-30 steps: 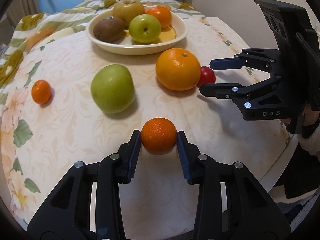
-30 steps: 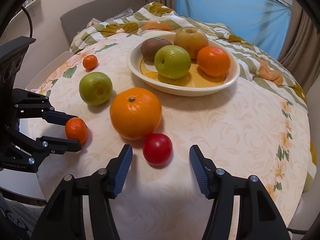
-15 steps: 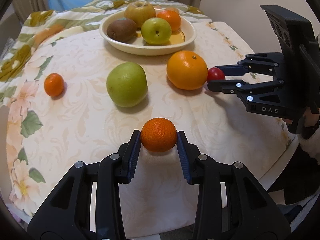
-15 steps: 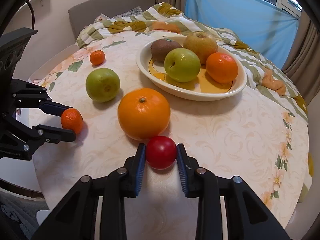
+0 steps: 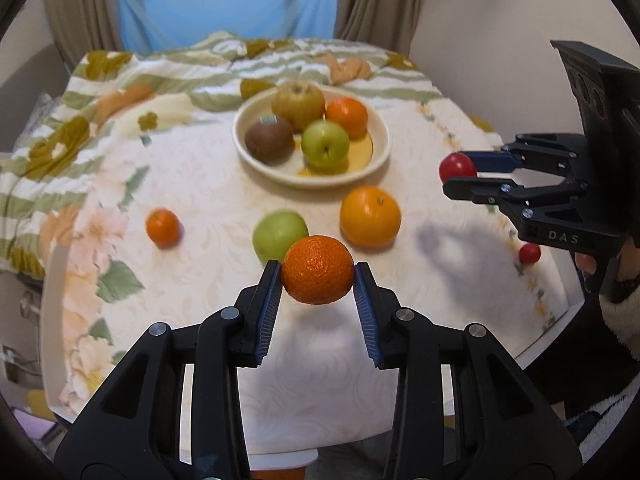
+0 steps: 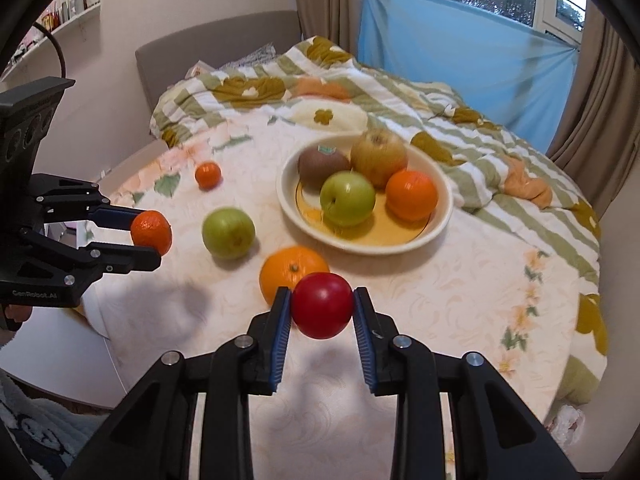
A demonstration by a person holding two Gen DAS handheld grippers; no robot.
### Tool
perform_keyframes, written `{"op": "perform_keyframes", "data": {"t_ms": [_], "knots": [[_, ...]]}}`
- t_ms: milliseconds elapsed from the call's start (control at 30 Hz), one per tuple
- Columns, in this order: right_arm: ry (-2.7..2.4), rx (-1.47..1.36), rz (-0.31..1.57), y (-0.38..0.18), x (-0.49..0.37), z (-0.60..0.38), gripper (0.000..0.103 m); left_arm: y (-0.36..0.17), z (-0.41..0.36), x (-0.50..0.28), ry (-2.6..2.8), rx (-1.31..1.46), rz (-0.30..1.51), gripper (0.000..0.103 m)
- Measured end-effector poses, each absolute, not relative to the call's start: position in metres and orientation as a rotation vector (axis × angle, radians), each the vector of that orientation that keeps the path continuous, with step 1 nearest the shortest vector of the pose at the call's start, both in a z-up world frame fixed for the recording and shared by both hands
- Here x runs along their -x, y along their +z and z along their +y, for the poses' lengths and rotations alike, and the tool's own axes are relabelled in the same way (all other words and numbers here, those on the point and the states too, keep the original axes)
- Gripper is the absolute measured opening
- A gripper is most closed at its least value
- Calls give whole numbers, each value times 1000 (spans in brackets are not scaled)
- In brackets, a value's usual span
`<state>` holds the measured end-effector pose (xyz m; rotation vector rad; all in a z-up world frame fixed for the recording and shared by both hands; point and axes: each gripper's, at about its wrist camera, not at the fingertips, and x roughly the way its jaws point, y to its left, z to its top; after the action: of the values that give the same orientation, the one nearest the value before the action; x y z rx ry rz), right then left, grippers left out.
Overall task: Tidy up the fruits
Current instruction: 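Carry the tangerine into the bowl and open the left tool while the right tool carries the tomato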
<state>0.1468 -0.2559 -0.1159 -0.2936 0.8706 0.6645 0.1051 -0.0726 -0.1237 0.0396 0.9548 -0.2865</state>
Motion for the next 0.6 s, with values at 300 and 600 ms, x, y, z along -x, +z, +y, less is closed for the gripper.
{"op": "perform_keyframes", "data": {"t_ms": [300, 600], "knots": [[622, 243, 821, -69, -151, -256, 29, -79, -58, -128, -255, -19, 855, 44], [531, 170, 805, -50, -179, -245, 29, -63, -40, -183, -299, -45, 820, 44]]}}
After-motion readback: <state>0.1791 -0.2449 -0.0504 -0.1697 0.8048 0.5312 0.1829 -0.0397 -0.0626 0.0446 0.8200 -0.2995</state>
